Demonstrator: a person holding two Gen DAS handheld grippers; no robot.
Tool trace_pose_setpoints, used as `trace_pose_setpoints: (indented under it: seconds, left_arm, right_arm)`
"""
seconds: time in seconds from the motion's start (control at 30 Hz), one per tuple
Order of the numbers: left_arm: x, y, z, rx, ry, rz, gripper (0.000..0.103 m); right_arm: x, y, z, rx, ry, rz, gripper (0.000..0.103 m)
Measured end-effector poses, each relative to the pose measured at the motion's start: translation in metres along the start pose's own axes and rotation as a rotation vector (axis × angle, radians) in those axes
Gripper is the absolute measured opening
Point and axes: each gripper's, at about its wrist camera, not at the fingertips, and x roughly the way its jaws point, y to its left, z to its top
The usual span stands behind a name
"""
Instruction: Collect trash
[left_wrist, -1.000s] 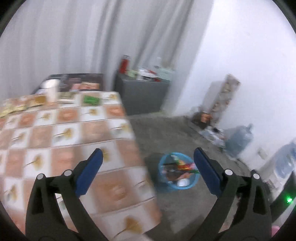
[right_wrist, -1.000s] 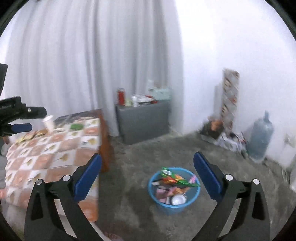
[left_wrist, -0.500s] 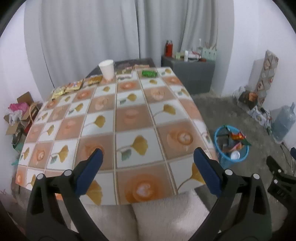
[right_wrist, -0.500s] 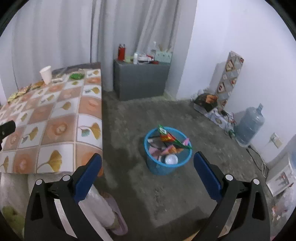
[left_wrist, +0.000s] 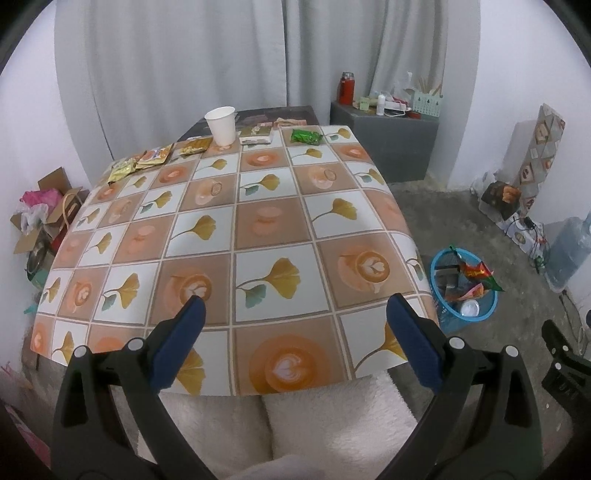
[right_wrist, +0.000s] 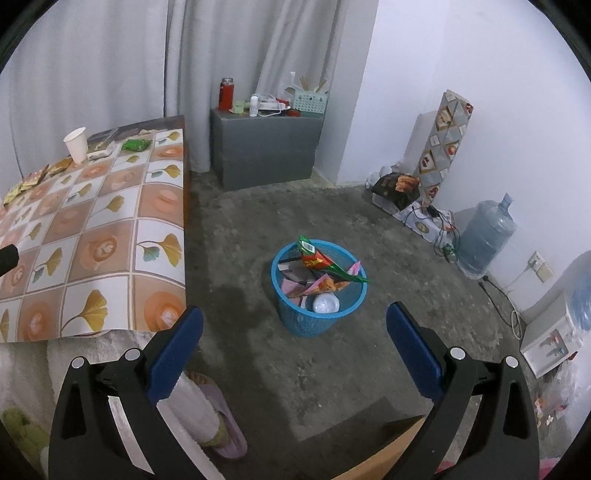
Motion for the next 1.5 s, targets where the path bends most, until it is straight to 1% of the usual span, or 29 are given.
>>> trace_pose_setpoints:
  seconds: [0.13, 1.5]
  left_arm:
    - [0.0012, -0.0007, -0.0009, -0.015, 0.015, -0.011, 0.094]
    - [0.0035, -0.0036, -0.0088, -0.019, 0.036, -0.017, 0.094]
  right_arm:
    - [0.0, -0.0011, -0.0009, 0.001, 0.005, -0.003, 0.096]
    - [-0.0011, 0.0007, -0.0026, -0.005, 0.006, -0.003, 0.096]
